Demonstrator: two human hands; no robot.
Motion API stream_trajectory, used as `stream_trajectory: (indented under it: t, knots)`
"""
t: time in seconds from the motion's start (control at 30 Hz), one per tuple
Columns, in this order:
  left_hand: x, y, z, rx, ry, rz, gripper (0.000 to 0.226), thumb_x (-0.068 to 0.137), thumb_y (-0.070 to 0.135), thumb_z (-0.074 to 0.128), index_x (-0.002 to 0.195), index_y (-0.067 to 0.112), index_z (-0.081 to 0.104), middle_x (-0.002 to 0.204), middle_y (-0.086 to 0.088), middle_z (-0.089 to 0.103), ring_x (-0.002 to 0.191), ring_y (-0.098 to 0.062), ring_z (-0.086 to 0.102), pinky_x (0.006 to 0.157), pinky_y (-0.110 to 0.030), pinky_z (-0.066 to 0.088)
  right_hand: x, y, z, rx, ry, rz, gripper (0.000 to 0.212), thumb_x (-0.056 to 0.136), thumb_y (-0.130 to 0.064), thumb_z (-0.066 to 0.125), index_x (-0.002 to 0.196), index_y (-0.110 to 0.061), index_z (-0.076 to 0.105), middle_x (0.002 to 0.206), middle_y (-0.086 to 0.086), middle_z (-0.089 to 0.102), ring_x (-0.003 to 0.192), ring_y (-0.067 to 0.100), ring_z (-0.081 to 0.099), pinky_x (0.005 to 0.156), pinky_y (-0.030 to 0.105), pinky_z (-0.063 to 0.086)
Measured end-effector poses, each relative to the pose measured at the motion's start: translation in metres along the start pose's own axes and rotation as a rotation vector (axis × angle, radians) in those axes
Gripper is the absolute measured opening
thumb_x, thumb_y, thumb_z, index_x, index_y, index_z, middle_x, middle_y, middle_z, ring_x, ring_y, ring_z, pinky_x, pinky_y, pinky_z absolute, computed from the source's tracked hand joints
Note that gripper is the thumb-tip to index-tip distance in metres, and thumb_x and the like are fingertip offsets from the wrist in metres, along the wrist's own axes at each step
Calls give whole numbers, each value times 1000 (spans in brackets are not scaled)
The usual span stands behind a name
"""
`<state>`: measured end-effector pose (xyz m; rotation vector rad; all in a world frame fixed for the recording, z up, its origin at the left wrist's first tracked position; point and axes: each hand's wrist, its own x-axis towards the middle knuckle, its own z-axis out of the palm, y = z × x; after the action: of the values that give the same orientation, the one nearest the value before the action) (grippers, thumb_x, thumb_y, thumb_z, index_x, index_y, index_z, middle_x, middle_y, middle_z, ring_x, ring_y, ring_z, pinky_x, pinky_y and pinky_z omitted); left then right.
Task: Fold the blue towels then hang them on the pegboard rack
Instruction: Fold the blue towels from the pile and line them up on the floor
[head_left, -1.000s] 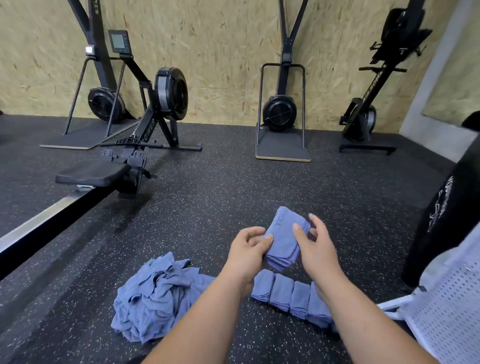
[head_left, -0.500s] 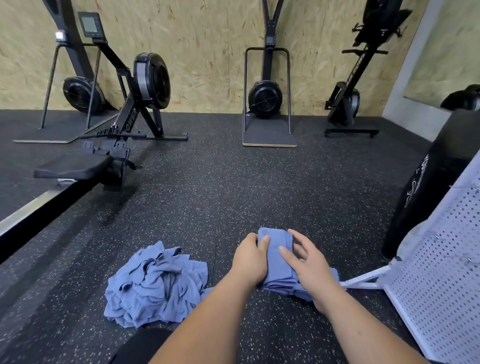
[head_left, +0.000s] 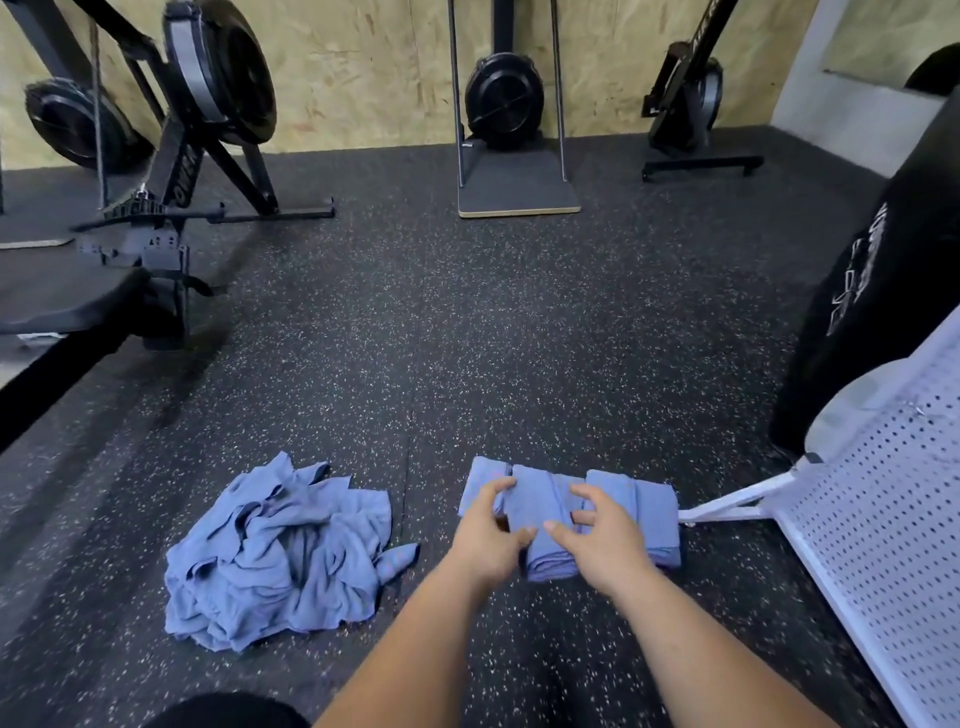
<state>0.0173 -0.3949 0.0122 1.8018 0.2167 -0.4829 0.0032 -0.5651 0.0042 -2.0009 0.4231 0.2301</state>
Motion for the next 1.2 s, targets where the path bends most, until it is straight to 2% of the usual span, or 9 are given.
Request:
stream_trajectory:
  t: [0.1, 0.2, 0.37, 0.5, 0.67, 0.87, 0.97, 1.03, 1.2]
  knots:
    - [25, -23, 18, -40, 45, -8, 56, 95, 3, 67, 121, 52, 61, 110, -8, 73, 78, -16, 65, 69, -36, 54, 22, 26, 10, -74, -32, -33, 62, 98, -25, 71, 152, -45, 47, 134, 0, 65, 110, 15, 65, 94, 31, 50]
    - [50, -41, 30, -32, 54, -30, 51, 98, -1, 61, 124, 42, 67, 101, 2, 62, 73, -12, 55, 60, -27, 51, 40, 57, 21, -139, -108, -50, 62, 101, -16, 61, 147, -54, 46, 134, -6, 62, 97, 13, 60, 90, 28, 49]
    - [100, -60, 45, 9, 1, -67, 54, 98, -5, 53, 129, 37, 67, 105, 7, 66, 65, -11, 52, 54, -18, 46, 73, 89, 20, -256, -130, -27, 57, 107, -22, 57, 153, -52, 44, 147, -8, 49, 127, 14, 55, 98, 27, 40]
    - [144, -62, 56, -1, -18, -98, 55, 99, -1, 51, 132, 41, 64, 99, 21, 62, 56, -16, 43, 49, -23, 38, 106, 101, 14, -308, -30, -72, 52, 108, -29, 55, 155, -50, 44, 142, -7, 47, 112, 9, 54, 99, 27, 41]
    - [195, -70, 67, 47, -69, -83, 51, 102, 5, 52, 134, 44, 63, 90, 11, 57, 60, -20, 43, 54, -27, 40, 148, 118, 14, -476, 36, -72, 55, 105, -39, 57, 155, -53, 40, 154, -5, 38, 143, 19, 36, 114, 42, 43]
    - [235, -85, 91, 93, -128, -33, 56, 101, -1, 52, 140, 39, 60, 116, 16, 61, 65, -15, 50, 58, -24, 45, 179, 137, 18, -723, 85, -55, 57, 104, -43, 56, 157, -49, 38, 167, 0, 24, 151, 25, 23, 119, 45, 38]
    - [248, -97, 101, 236, -119, 44, 57, 98, 1, 58, 145, 33, 58, 129, 3, 65, 87, -24, 62, 86, -34, 56, 186, 145, 22, -802, 69, -40, 59, 103, -45, 56, 158, -49, 36, 169, 2, 19, 150, 29, 24, 117, 47, 39]
    - [254, -111, 106, 488, -81, 129, 60, 96, 9, 62, 152, 30, 53, 137, 0, 64, 114, -29, 59, 107, -41, 47, 189, 147, 26, -853, 55, -44, 60, 102, -47, 57, 158, -48, 36, 169, 4, 18, 149, 31, 25, 115, 47, 41]
    - [254, -118, 109, 871, -6, 242, 59, 102, 35, 56, 159, 37, 40, 147, -1, 47, 131, -28, 37, 113, -40, 37, 190, 147, 35, -910, 42, -12, 60, 104, -48, 52, 160, -48, 32, 171, 5, 11, 152, 31, 20, 115, 46, 39]
